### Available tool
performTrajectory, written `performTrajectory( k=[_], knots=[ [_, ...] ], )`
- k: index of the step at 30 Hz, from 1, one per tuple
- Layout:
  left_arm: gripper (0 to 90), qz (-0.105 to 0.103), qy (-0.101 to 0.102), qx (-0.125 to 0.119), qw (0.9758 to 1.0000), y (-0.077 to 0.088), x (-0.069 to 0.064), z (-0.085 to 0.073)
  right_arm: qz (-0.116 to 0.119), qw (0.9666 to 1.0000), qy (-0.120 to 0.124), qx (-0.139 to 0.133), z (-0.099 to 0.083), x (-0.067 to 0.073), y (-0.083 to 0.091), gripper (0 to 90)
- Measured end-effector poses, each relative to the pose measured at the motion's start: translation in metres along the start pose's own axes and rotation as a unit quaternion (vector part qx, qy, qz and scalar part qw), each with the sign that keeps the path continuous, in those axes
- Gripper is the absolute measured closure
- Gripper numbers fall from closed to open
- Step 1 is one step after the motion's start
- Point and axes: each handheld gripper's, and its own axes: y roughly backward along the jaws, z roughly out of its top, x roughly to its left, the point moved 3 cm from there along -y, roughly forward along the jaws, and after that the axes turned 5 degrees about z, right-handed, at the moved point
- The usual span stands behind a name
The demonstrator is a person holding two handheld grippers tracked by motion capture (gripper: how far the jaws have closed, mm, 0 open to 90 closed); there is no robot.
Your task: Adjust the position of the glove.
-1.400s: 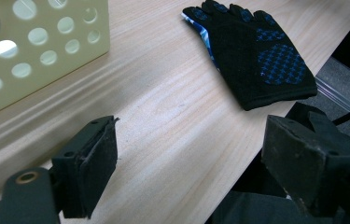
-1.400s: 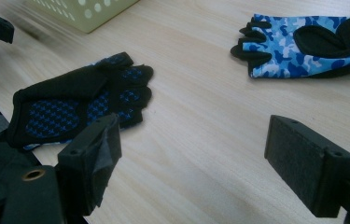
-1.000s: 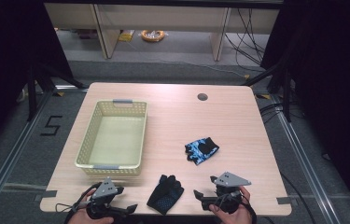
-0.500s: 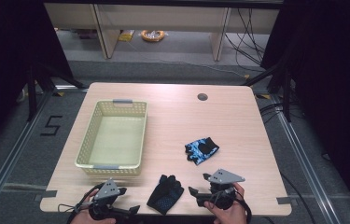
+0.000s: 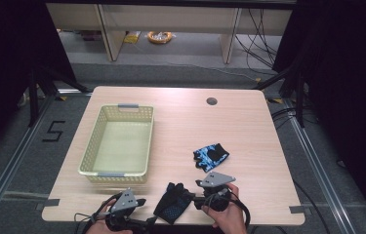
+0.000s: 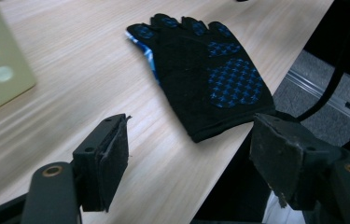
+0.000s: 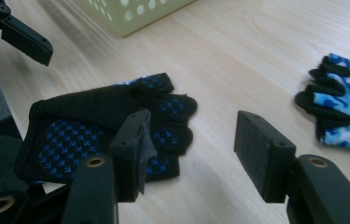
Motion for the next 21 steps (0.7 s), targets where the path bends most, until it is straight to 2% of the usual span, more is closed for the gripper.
performTrajectory(
  k=[1, 2, 3, 4, 5, 6, 7, 8, 9, 10, 11, 12, 13, 14, 15, 16, 17, 18, 19, 20, 21],
  knots=[
    [28.4, 0.0, 0.003, -0.007, 1.0, -0.003, -0.003, 0.001, 0.001, 1.0, -0.004, 0.005, 0.001, 0.001, -0.003, 48.0],
    [29.0, -0.003, -0.003, -0.009, 1.0, -0.005, -0.004, 0.002, 0.003, 0.9999, -0.001, 0.013, 0.002, 0.002, -0.006, 49.0],
    [29.2, -0.001, -0.013, -0.005, 0.9999, -0.006, -0.004, 0.002, 0.002, 0.9999, 0.005, 0.011, 0.003, 0.001, -0.01, 50.2],
    [29.9, -0.002, -0.013, 0.011, 0.9998, -0.007, -0.004, 0.003, 0.005, 0.9998, 0.005, 0.02, 0.004, 0.002, -0.011, 50.9],
    [31.3, 0.002, -0.022, 0.005, 0.9997, -0.009, -0.004, 0.004, 0.006, 0.9996, 0.01, 0.024, 0.005, 0.002, -0.016, 51.8],
    [31.8, 0.005, -0.018, 0.007, 0.9998, -0.01, -0.005, 0.004, 0.006, 0.9996, 0.014, 0.026, 0.007, 0.002, -0.023, 54.3],
    [31.8, 0.0, -0.018, 0.009, 0.9998, -0.01, -0.005, 0.006, 0.006, 0.9996, 0.014, 0.026, 0.007, 0.002, -0.023, 54.3],
    [32.7, 0.002, -0.025, 0.013, 0.9996, -0.011, -0.005, 0.007, 0.013, 0.9992, 0.008, 0.038, 0.008, 0.003, -0.024, 54.8],
    [33.4, 0.007, -0.013, -0.004, 0.9999, -0.014, -0.008, 0.008, 0.008, 0.9993, 0.016, 0.033, 0.009, 0.002, -0.029, 56.1],
    [33.6, 0.01, -0.027, 0.0, 0.9996, -0.015, -0.006, 0.009, 0.008, 0.9988, 0.022, 0.042, 0.01, 0.001, -0.03, 57.1],
    [35.0, 0.009, -0.035, 0.002, 0.9993, -0.015, -0.004, 0.01, 0.01, 0.999, 0.016, 0.04, 0.011, 0.002, -0.034, 58.1],
    [37.0, 0.012, -0.039, 0.004, 0.9992, -0.015, -0.003, 0.01, 0.01, 0.9985, 0.022, 0.05, 0.011, 0.001, -0.036, 58.8],
    [37.6, 0.013, -0.04, 0.004, 0.9991, -0.016, -0.003, 0.011, 0.011, 0.9983, 0.024, 0.052, 0.012, 0.001, -0.038, 59.3],
    [38.5, 0.009, -0.028, -0.003, 0.9996, -0.018, -0.005, 0.011, 0.008, 0.9985, 0.024, 0.048, 0.012, 0.001, -0.042, 60.0],
    [41.1, 0.011, -0.021, -0.002, 0.9997, -0.018, -0.006, 0.01, 0.022, 0.9975, 0.026, 0.062, 0.012, 0.0, -0.043, 61.2],
    [41.7, 0.009, -0.032, 0.001, 0.9995, -0.018, -0.006, 0.011, 0.018, 0.9981, 0.017, 0.056, 0.012, 0.001, -0.046, 62.0],
    [42.1, 0.007, -0.048, 0.007, 0.9988, -0.017, -0.005, 0.011, 0.023, 0.9974, 0.016, 0.066, 0.012, 0.001, -0.045, 62.6],
    [42.9, 0.011, -0.03, 0.001, 0.9995, -0.02, -0.007, 0.011, 0.023, 0.9972, 0.014, 0.07, 0.011, 0.002, -0.047, 63.7],
    [43.9, 0.011, -0.03, 0.0, 0.9995, -0.021, -0.007, 0.011, 0.024, 0.9968, 0.018, 0.074, 0.01, 0.002, -0.048, 65.2],
    [44.6, 0.01, -0.046, 0.004, 0.9989, -0.021, -0.006, 0.011, 0.024, 0.9973, 0.011, 0.068, 0.009, 0.003, -0.05, 65.6],
    [47.3, 0.01, -0.052, 0.009, 0.9986, -0.022, -0.005, 0.011, 0.023, 0.9972, 0.017, 0.069, 0.009, 0.002, -0.049, 68.1]
  ],
)
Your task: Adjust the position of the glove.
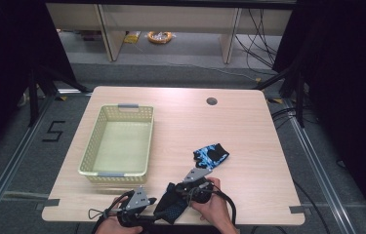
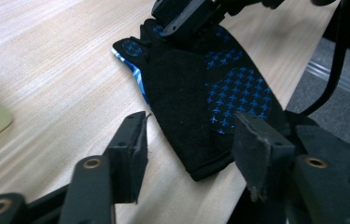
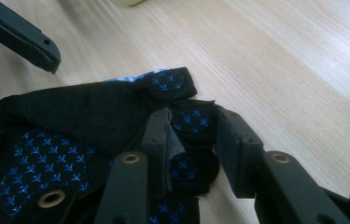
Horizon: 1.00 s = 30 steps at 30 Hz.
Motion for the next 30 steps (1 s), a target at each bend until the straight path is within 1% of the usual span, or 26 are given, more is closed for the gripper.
performTrajectory(
  k=[1, 2, 3, 5, 6, 7, 8, 9, 10, 11, 12, 13, 14, 15, 16, 18, 19, 21, 22, 24, 25, 26, 27, 28, 29, 30],
  knots=[
    [50.1, 0.002, -0.003, 0.002, 1.0, -0.001, 0.0, 0.0, 0.001, 1.0, 0.001, 0.0, 0.0, 0.0, 0.0, 69.7],
    [53.5, 0.004, 0.008, 0.001, 1.0, -0.002, -0.001, 0.0, 0.002, 1.0, 0.003, -0.001, 0.0, 0.001, 0.0, 71.7],
    [55.9, 0.004, -0.01, 0.01, 0.9999, -0.002, 0.0, 0.0, 0.002, 1.0, 0.003, 0.0, 0.0, 0.001, 0.0, 74.5],
    [62.1, 0.004, -0.016, 0.015, 0.9997, -0.003, 0.0, 0.0, 0.009, 0.9999, -0.005, -0.004, -0.001, 0.002, 0.001, 80.4],
    [65.5, 0.001, -0.007, 0.008, 0.9999, -0.004, -0.003, 0.0, 0.014, 0.9999, -0.005, -0.004, -0.002, 0.002, 0.001, 82.4],
    [68.6, 0.007, -0.02, 0.01, 0.9997, -0.003, -0.003, 0.001, 0.014, 0.9999, -0.002, -0.004, -0.002, 0.002, 0.001, 83.2],
    [73.3, 0.012, -0.039, 0.013, 0.9991, -0.002, -0.001, 0.002, 0.015, 0.9998, -0.008, -0.01, -0.002, 0.003, 0.002, 84.8],
    [76.3, 0.015, -0.025, 0.007, 0.9996, -0.003, -0.003, 0.002, 0.014, 0.9997, -0.013, -0.015, -0.002, 0.003, 0.001, 85.1],
    [79.7, 0.015, -0.026, 0.006, 0.9995, -0.003, -0.003, 0.003, 0.017, 0.9998, -0.01, -0.01, -0.002, 0.002, 0.003, 85.4],
    [81.8, 0.016, -0.034, 0.007, 0.9993, -0.003, -0.002, 0.004, 0.018, 0.9997, -0.011, -0.011, -0.002, 0.002, 0.004, 85.6],
    [84.1, 0.016, -0.036, 0.005, 0.9992, -0.003, -0.001, 0.005, 0.021, 0.9995, -0.016, -0.016, -0.002, 0.002, 0.005, 85.8],
    [85.3, 0.016, -0.035, 0.009, 0.9992, -0.002, 0.001, 0.005, 0.025, 0.9994, -0.009, -0.024, -0.002, 0.0, 0.006, 85.9],
    [85.9, 0.019, -0.036, 0.001, 0.9992, -0.001, 0.001, 0.007, 0.028, 0.9991, -0.025, -0.021, -0.002, 0.002, 0.01, 86.0],
    [86.0, 0.018, -0.025, -0.002, 0.9995, -0.001, 0.001, 0.008, 0.028, 0.9989, -0.027, -0.026, -0.001, 0.001, 0.011, 86.0],
    [86.2, 0.016, -0.028, -0.005, 0.9995, 0.0, 0.002, 0.01, 0.028, 0.9987, -0.027, -0.031, -0.001, 0.001, 0.014, 86.0],
    [86.2, 0.028, -0.045, -0.008, 0.9986, 0.002, 0.005, 0.017, 0.028, 0.9982, -0.03, -0.044, 0.0, 0.0, 0.019, 86.1],
    [86.3, 0.023, -0.043, -0.012, 0.9987, 0.001, 0.004, 0.02, 0.025, 0.9978, -0.034, -0.052, 0.0, -0.001, 0.022, 86.1],
    [86.4, 0.033, -0.053, -0.018, 0.9979, 0.0, 0.005, 0.029, 0.024, 0.9973, -0.043, -0.056, -0.001, -0.002, 0.028, 86.1],
    [86.4, 0.034, -0.047, -0.024, 0.9981, -0.002, 0.004, 0.031, 0.021, 0.997, -0.048, -0.058, -0.002, -0.003, 0.031, 86.1],
    [86.4, 0.04, -0.067, -0.023, 0.9967, -0.005, 0.006, 0.041, 0.02, 0.9961, -0.056, -0.065, -0.004, -0.007, 0.036, 86.1],
    [86.4, 0.042, -0.059, -0.024, 0.9971, -0.007, 0.006, 0.044, 0.018, 0.9953, -0.065, -0.069, -0.006, -0.007, 0.037, 86.1],
    [86.4, 0.043, -0.059, -0.025, 0.997, -0.01, 0.008, 0.049, 0.013, 0.9952, -0.07, -0.067, -0.007, -0.008, 0.04, 86.1],
    [86.4, 0.047, -0.064, -0.03, 0.9964, -0.013, 0.009, 0.052, 0.009, 0.9946, -0.07, -0.075, -0.008, -0.01, 0.04, 86.1],
    [86.4, 0.05, -0.063, -0.03, 0.9963, -0.015, 0.01, 0.054, 0.016, 0.9942, -0.076, -0.074, -0.008, -0.011, 0.042, 86.0],
    [86.4, 0.051, -0.055, -0.033, 0.9967, -0.018, 0.01, 0.055, 0.006, 0.9941, -0.075, -0.079, -0.009, -0.012, 0.042, 86.1],
    [86.4, 0.052, -0.056, -0.03, 0.9966, -0.019, 0.011, 0.057, 0.007, 0.9943, -0.076, -0.074, -0.009, -0.013, 0.044, 86.1]
  ],
)
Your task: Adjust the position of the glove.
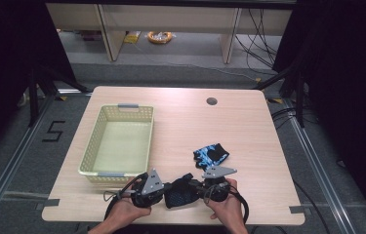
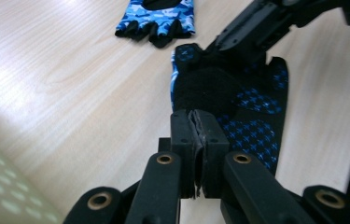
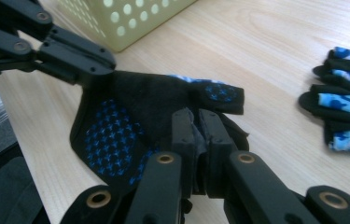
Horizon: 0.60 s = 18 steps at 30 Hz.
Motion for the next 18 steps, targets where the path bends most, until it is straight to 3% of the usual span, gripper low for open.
performTrajectory(
  k=[1, 2, 5, 6, 8, 9, 10, 13, 17, 18],
  knots=[
    [86.4, 0.001, -0.012, 0.002, 0.9999, -0.003, 0.002, 0.002, -0.001, 1.0, -0.008, 0.002, 0.0, 0.0, 0.001, 86.1],
    [86.4, -0.004, -0.004, 0.006, 1.0, -0.004, 0.002, 0.003, -0.005, 1.0, -0.003, -0.006, 0.0, -0.002, 0.001, 86.1],
    [86.3, 0.012, -0.008, 0.002, 0.9999, -0.012, 0.004, 0.006, 0.0, 0.9999, -0.01, -0.008, -0.001, -0.005, 0.003, 86.0],
    [86.2, 0.008, -0.003, 0.006, 0.9999, -0.014, 0.004, 0.007, -0.012, 0.9998, -0.016, -0.007, -0.002, -0.005, 0.005, 86.0],
    [86.0, 0.011, -0.01, 0.009, 0.9998, -0.018, 0.004, 0.007, -0.01, 0.9997, -0.017, -0.011, -0.003, -0.007, 0.004, 85.8],
    [85.9, 0.015, -0.008, 0.01, 0.9998, -0.021, 0.003, 0.006, -0.005, 0.9998, -0.019, -0.008, -0.004, -0.008, 0.004, 85.6],
    [85.7, 0.015, -0.013, 0.011, 0.9998, -0.023, 0.002, 0.006, -0.02, 0.9997, -0.017, -0.001, -0.005, -0.009, 0.005, 85.3],
    [84.6, 0.019, -0.019, 0.017, 0.9995, -0.027, 0.003, 0.004, -0.015, 0.9996, -0.022, 0.012, -0.01, -0.011, 0.002, 84.3],
    [81.7, 0.016, -0.006, 0.019, 0.9997, -0.032, 0.001, 0.0, -0.024, 0.9992, -0.017, 0.026, -0.013, -0.008, -0.002, 81.2],
    [80.3, 0.015, -0.018, 0.025, 0.9994, -0.032, 0.002, -0.001, -0.025, 0.999, -0.013, 0.034, -0.014, -0.007, -0.004, 78.5]
  ],
)
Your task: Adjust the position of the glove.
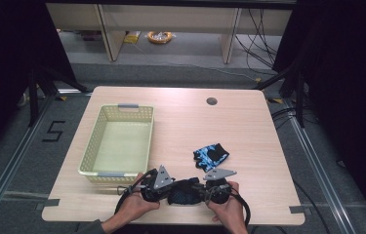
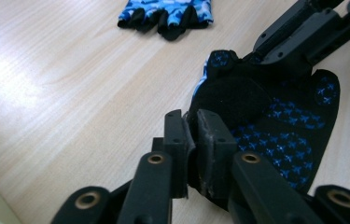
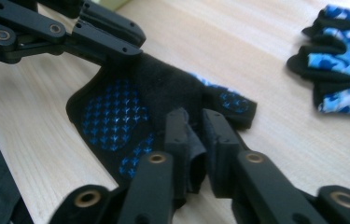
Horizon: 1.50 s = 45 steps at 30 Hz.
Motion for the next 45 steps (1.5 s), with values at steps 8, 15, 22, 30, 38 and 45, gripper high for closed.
performTrajectory(
  k=[8, 15, 22, 30, 38, 45],
  knots=[
    [54.2, -0.01, 0.008, -0.009, 0.9999, 0.003, -0.006, -0.002, -0.022, 0.9996, 0.003, -0.018, 0.007, 0.001, 0.005, 48.8],
    [39.8, -0.02, 0.019, -0.029, 0.9992, 0.024, -0.013, 0.001, -0.053, 0.9959, 0.01, -0.072, 0.018, -0.02, 0.025, 46.9],
    [32.9, -0.041, 0.032, -0.02, 0.9984, 0.047, -0.012, -0.013, -0.08, 0.9931, -0.006, -0.085, 0.024, -0.05, 0.034, 53.0],
    [30.8, -0.05, 0.079, -0.019, 0.9954, 0.059, -0.011, -0.029, -0.092, 0.9937, -0.002, -0.063, 0.031, -0.075, 0.026, 57.4],
    [30.2, -0.054, 0.074, -0.006, 0.9957, 0.063, -0.011, -0.041, -0.114, 0.9917, -0.018, -0.057, 0.042, -0.092, 0.013, 59.5],
    [30.1, -0.055, 0.091, -0.001, 0.9943, 0.065, -0.01, -0.044, -0.146, 0.9882, -0.031, -0.035, 0.047, -0.112, 0.001, 58.5]
  ],
)
